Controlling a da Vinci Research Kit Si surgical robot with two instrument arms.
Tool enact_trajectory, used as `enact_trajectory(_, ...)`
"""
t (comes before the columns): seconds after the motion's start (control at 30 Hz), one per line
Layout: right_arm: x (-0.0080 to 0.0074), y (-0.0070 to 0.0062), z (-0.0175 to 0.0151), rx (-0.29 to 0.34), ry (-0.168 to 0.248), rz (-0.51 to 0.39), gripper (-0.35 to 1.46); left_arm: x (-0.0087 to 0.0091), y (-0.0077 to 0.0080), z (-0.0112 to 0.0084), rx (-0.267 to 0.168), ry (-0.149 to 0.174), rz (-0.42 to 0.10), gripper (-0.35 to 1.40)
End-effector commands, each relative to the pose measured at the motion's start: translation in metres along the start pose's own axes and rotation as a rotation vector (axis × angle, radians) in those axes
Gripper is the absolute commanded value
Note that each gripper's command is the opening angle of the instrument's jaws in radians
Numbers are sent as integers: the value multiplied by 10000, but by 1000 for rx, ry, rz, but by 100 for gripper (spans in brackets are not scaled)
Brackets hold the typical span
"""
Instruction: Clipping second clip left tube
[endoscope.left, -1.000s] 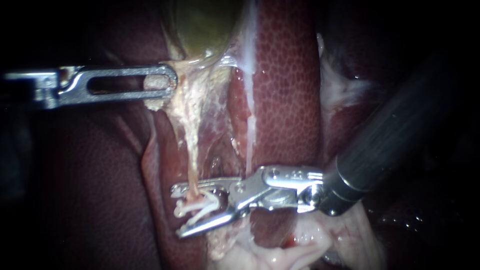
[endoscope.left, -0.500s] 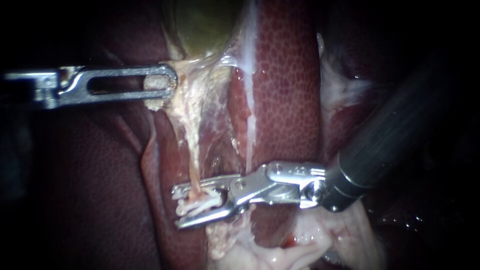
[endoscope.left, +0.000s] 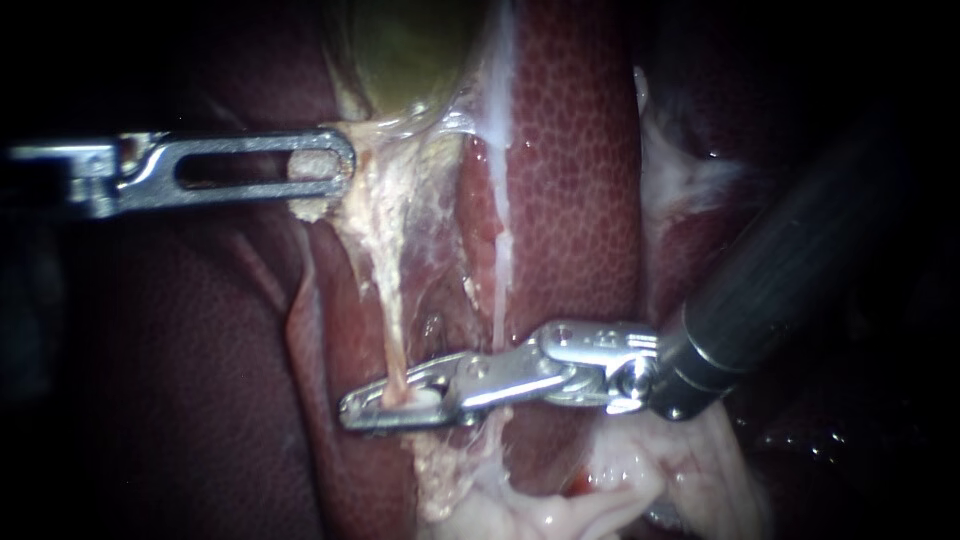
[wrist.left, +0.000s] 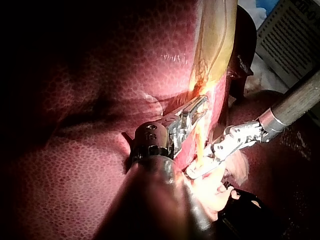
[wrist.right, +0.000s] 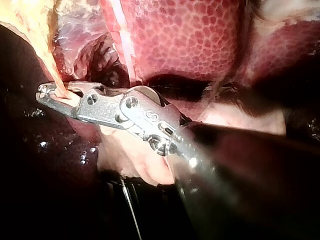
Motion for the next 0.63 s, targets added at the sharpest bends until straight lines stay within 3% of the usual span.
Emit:
enact_trajectory(0.03, 0, 0, 0, -1, 0, 2, -35, 0, 0, 0, 0, 0, 0, -35)
enact_trajectory(0.63, -2, 2, -4, 1, -3, 2, -35, 1, 1, 1, 0, 0, 1, -35)
